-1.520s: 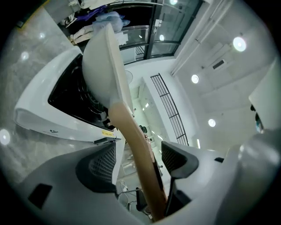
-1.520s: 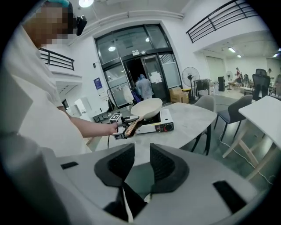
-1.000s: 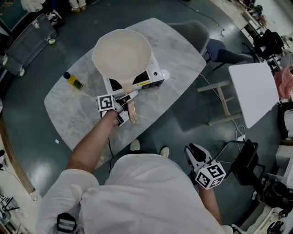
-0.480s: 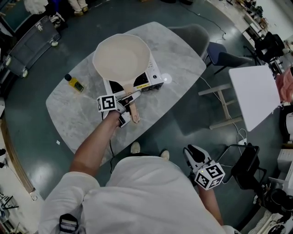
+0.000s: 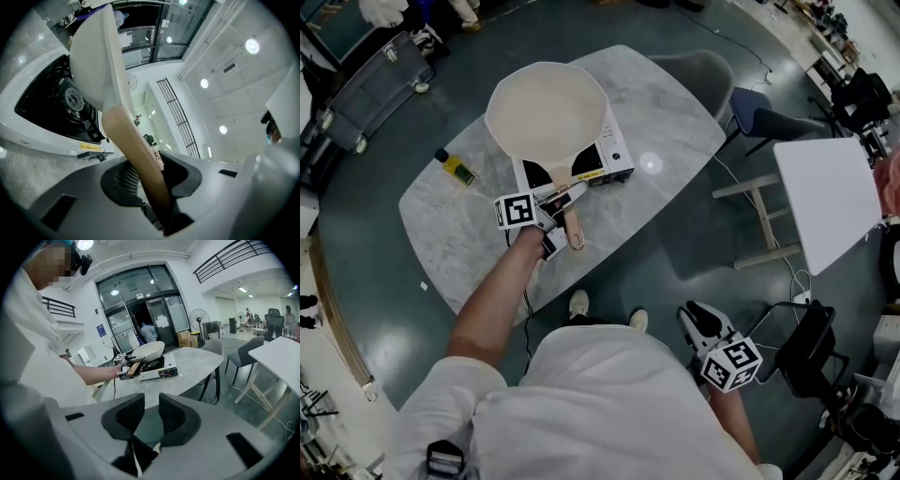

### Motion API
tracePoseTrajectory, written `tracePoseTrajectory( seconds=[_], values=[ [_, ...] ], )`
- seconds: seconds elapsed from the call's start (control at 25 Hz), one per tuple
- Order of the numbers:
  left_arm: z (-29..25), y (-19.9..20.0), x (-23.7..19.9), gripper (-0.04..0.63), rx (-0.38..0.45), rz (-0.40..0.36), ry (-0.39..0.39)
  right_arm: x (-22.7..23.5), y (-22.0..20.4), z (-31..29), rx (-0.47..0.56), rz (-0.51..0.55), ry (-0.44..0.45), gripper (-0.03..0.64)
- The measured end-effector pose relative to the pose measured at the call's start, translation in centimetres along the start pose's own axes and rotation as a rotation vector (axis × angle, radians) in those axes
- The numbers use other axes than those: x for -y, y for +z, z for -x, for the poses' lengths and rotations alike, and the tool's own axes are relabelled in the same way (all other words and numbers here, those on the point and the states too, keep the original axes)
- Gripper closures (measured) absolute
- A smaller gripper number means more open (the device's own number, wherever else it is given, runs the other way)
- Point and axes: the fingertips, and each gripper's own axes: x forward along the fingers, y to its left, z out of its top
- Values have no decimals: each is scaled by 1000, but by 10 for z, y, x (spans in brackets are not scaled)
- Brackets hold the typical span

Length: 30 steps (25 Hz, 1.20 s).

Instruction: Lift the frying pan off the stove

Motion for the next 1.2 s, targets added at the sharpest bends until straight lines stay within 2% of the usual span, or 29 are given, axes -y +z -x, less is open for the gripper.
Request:
tracePoseTrajectory(
  seconds=[0.2, 0.36, 0.6, 0.8, 1.2],
  values=[
    [0, 2, 34, 474, 59, -25, 7, 11, 1, 6, 2, 17, 41, 517],
    [14, 0, 55, 474, 120, -61, 61, 20, 7, 4, 0, 53, 110, 518],
    [41, -18, 89, 474, 220, -43, 127, 34, 15, 6, -3, 110, 208, 518],
    [69, -43, 111, 472, 304, -47, 184, 45, 17, 7, -19, 157, 301, 520],
    [133, -117, 131, 474, 479, 21, 305, 44, 1, 8, -100, 247, 484, 522]
  ],
)
